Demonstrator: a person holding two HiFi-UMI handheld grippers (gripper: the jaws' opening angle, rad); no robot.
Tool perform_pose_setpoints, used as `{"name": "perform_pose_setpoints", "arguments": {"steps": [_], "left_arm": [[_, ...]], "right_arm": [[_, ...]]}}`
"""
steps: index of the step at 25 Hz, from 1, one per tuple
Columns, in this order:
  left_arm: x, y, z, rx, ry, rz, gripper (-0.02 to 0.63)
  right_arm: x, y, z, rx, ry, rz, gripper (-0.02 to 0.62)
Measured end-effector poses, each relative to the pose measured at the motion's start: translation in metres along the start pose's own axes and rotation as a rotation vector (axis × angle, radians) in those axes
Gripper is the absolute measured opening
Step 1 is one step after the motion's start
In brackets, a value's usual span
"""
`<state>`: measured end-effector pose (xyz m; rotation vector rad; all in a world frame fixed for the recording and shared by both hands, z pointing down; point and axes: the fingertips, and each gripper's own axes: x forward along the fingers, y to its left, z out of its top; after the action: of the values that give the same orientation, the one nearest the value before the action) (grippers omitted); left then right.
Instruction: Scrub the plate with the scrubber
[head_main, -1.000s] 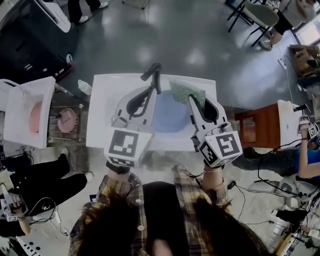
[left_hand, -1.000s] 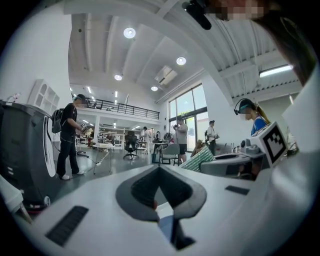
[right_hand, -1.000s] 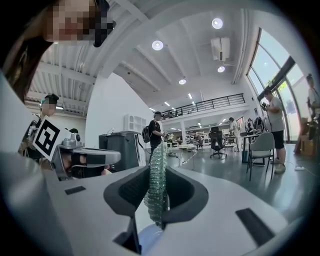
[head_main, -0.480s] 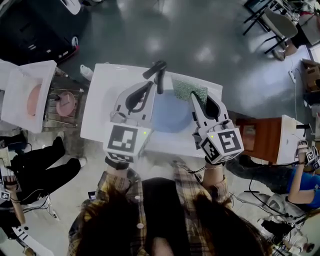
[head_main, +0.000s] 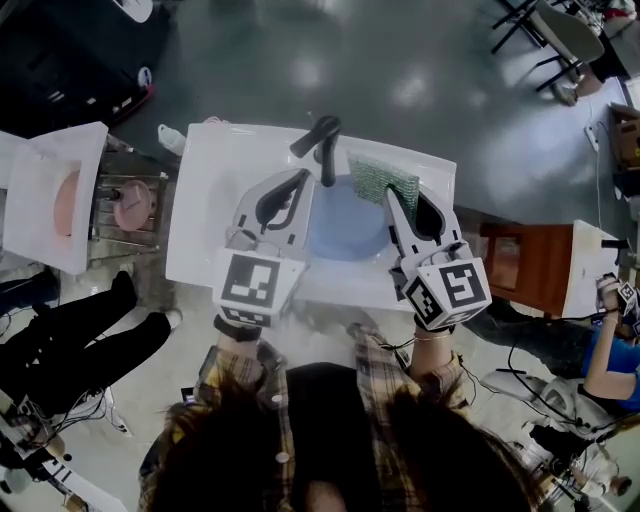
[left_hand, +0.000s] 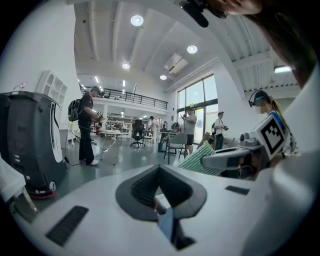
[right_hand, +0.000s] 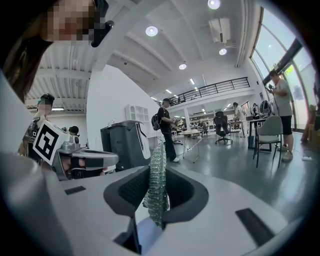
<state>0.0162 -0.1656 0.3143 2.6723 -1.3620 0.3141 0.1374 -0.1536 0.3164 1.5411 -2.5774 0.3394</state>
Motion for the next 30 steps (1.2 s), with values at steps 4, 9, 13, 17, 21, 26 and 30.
{"name": "perform_pose_setpoints", "arguments": {"steps": [4,9,13,17,21,26,30], "left_arm": [[0.009,-0.002,-0.030,0.000,0.050,-0.037,0.015],[0.019,-0.004,-0.064,0.033,0.096,-0.059,0.015],[0.026,-0.003,-0.092,0.023,0.132,-0.057,0.015],[0.037,-0.005,-0.124,0.011,0.183,-0.056,0.015],[0.045,-0.006,-0.156,-0.019,0.242,-0.068,0.015],[0.055,-0.005,-0.183,-0.017,0.287,-0.093,0.017],[0.062,-0.004,-0.194,-0.018,0.293,-0.103,0.017]], "right_arm": [[0.006,-0.001,-0.019,0.020,0.028,-0.014,0.101],[0.008,-0.006,-0.043,0.047,0.066,-0.042,0.101],[0.009,-0.009,-0.063,0.082,0.087,-0.065,0.101],[0.015,-0.010,-0.086,0.077,0.121,-0.082,0.101],[0.024,-0.010,-0.119,0.081,0.164,-0.101,0.101],[0.034,-0.020,-0.158,0.106,0.211,-0.101,0.101],[0.036,-0.028,-0.175,0.110,0.220,-0.104,0.101]]}}
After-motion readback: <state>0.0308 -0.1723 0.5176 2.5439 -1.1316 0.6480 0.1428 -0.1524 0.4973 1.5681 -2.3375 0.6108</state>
